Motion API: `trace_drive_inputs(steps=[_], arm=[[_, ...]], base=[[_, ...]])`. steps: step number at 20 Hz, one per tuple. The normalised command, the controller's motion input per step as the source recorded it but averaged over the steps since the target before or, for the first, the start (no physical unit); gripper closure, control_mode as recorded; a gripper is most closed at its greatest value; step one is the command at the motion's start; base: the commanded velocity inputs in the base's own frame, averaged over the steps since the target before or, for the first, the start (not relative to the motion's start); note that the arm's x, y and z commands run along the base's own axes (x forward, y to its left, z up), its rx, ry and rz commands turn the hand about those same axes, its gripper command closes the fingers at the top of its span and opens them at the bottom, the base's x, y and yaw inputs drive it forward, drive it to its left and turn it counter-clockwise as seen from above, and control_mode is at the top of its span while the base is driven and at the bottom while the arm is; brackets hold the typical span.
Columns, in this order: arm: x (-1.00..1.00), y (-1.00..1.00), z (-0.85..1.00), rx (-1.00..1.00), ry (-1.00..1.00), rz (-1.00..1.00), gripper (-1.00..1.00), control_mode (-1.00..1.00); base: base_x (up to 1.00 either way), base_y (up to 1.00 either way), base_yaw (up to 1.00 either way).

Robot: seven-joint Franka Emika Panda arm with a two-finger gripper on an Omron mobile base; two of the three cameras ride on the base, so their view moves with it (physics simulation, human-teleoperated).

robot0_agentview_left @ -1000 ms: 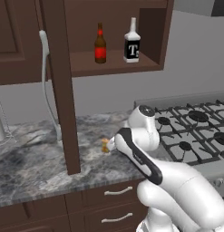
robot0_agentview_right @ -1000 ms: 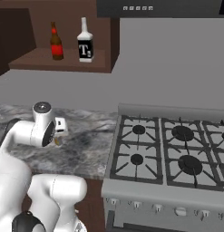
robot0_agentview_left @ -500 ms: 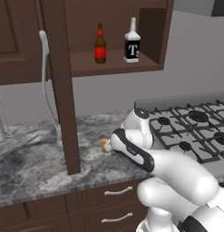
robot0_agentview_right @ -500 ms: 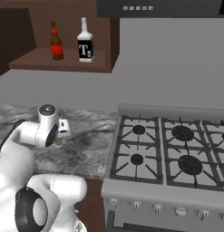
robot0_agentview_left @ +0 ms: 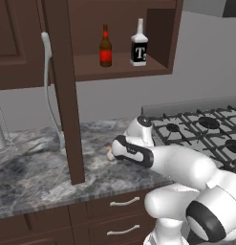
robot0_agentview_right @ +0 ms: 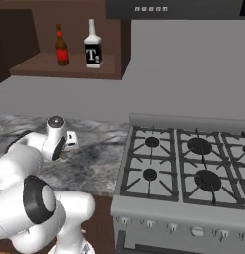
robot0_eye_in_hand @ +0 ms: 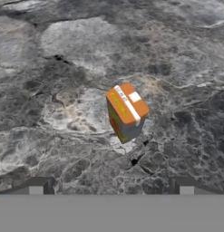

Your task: Sort all alcoholic drinks to one cabinet, and non-alcoholic drinks to the other.

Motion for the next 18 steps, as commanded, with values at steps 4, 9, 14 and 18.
trace_drive_inputs(steps=[4,9,14,18], arm=[[0.27,0.13,-0.21,0.0,0.01,0.02,-1.0,-1.0],[0.3,0.07,-0.13,0.0,0.01,0.01,-1.0,-1.0],[0.33,0.02,-0.09,0.0,0.02,0.01,-1.0,-1.0],[0.28,0.08,-0.16,0.0,0.03,0.01,-1.0,-1.0]], base=[[0.0,0.0,0.0],[0.0,0.0,0.0],[0.0,0.0,0.0],[0.0,0.0,0.0]])
